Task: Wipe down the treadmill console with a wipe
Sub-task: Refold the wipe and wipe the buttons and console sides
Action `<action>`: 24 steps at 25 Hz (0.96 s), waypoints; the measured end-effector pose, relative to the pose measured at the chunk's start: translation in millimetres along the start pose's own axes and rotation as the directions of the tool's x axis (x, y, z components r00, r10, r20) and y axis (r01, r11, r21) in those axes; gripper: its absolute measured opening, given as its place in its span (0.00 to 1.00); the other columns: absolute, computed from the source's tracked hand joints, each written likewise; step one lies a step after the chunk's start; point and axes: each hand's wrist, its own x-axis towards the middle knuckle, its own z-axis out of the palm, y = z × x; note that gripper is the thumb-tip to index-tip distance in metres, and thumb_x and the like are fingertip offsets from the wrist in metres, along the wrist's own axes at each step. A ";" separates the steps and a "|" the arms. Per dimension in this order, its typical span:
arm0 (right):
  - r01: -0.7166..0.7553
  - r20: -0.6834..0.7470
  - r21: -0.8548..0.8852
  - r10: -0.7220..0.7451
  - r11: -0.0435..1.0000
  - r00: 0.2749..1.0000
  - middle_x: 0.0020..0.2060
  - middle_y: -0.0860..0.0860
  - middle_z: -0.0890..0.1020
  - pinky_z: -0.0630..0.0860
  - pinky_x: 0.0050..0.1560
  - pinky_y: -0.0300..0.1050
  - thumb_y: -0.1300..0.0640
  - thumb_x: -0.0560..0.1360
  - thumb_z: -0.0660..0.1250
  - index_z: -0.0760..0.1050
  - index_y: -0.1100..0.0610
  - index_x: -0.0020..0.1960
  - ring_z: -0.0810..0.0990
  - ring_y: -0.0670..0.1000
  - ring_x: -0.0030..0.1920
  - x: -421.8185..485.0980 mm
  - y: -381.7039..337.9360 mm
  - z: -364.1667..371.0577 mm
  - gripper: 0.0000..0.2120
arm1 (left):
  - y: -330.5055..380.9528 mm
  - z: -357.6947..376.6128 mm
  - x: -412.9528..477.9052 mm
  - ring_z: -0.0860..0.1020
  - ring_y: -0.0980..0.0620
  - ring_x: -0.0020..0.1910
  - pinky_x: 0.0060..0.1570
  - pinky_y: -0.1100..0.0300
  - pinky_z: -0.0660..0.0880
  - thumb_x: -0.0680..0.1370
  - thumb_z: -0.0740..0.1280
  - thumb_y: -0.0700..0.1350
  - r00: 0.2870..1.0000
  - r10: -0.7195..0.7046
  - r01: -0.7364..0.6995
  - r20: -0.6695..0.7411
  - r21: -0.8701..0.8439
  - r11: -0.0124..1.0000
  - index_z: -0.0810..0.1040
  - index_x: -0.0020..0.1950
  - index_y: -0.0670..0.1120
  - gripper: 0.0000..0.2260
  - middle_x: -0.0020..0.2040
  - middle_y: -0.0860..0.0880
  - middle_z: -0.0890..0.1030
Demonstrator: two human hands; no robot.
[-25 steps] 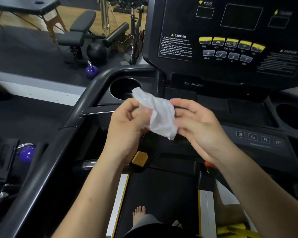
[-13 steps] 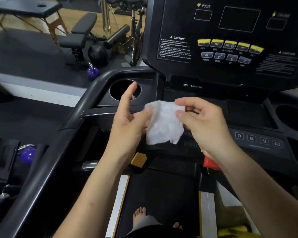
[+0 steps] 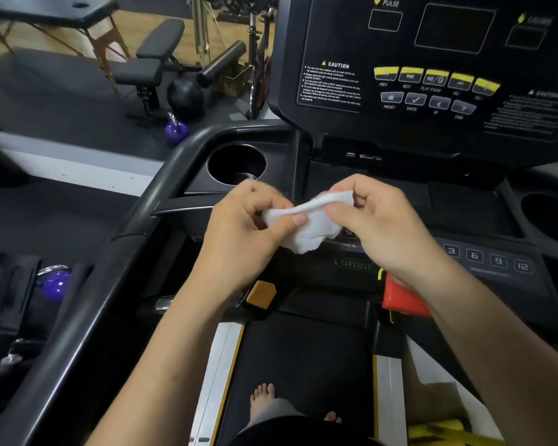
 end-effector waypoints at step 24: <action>0.630 0.533 -0.724 -0.352 0.280 0.769 0.63 0.60 0.78 0.68 0.70 0.55 0.64 0.71 0.68 0.77 0.67 0.63 0.74 0.58 0.67 -52.1 55.5 41.8 0.20 | -65.3 9.0 -1.7 0.74 0.58 0.33 0.39 0.59 0.74 0.77 0.64 0.43 0.982 -0.151 0.140 -0.114 -0.101 0.985 0.80 0.45 0.49 0.06 0.33 0.57 0.78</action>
